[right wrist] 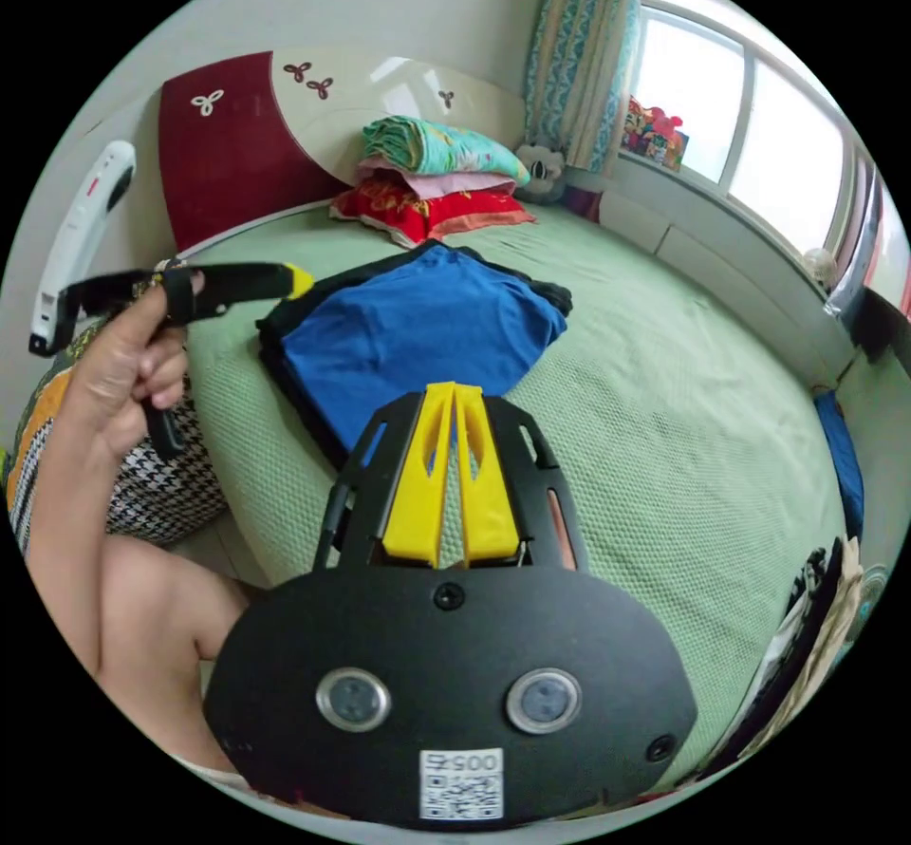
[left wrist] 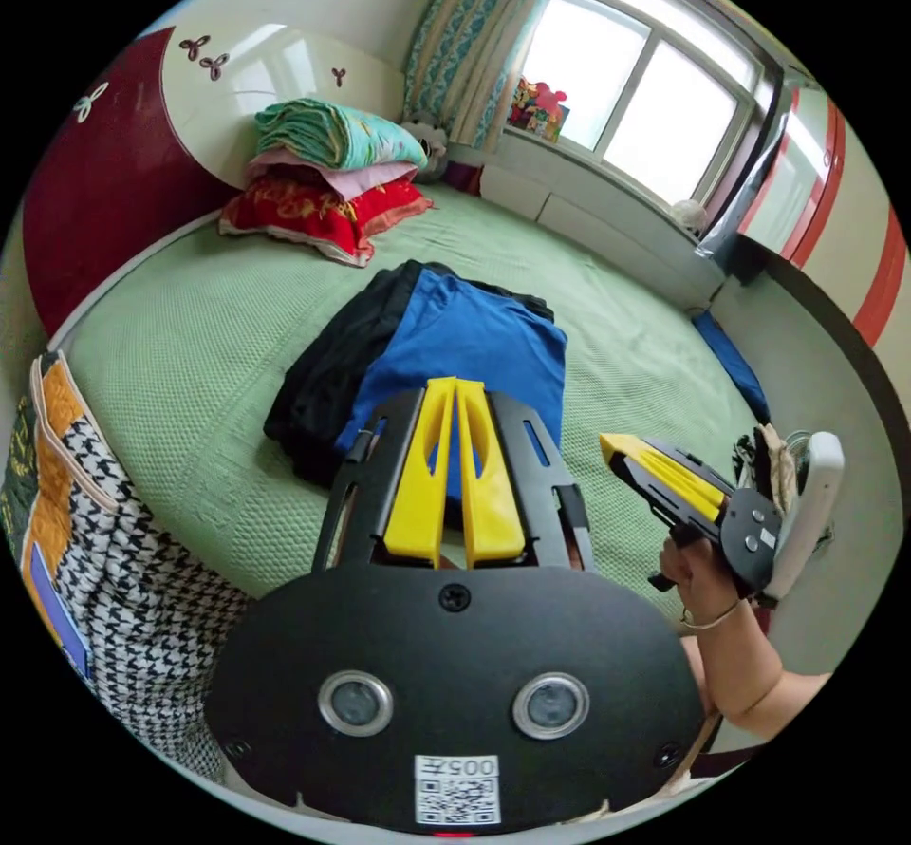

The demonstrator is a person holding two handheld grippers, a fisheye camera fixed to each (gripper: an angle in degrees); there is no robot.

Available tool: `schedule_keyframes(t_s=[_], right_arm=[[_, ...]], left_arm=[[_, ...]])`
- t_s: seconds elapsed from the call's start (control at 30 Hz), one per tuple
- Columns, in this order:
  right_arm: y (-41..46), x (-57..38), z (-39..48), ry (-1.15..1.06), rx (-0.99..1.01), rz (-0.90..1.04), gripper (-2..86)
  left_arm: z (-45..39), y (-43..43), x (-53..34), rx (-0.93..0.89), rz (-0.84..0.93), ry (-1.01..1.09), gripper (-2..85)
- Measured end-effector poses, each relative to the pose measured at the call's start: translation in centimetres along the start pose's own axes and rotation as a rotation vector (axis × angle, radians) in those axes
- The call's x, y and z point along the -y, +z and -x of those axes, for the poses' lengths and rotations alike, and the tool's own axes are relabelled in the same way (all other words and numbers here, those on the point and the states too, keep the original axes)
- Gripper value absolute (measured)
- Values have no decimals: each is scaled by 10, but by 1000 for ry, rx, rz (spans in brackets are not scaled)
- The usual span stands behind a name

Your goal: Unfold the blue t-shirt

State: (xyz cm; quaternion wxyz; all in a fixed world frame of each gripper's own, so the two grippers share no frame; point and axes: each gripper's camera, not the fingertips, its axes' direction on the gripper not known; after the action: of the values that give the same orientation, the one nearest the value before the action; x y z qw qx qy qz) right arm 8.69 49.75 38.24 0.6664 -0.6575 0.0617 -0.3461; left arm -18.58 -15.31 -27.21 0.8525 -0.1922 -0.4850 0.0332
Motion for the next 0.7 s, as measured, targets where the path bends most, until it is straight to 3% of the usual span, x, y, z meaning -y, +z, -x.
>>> schedule_keyframes(t_s=[0.33,0.7], right_arm=[[51,32,-15,60,86,69,-9],[80,70,-29,106,97,77,-10]], left_arm=[[42,13,34,111,-17,20,70],[83,21,66,174,-76,-50,65]])
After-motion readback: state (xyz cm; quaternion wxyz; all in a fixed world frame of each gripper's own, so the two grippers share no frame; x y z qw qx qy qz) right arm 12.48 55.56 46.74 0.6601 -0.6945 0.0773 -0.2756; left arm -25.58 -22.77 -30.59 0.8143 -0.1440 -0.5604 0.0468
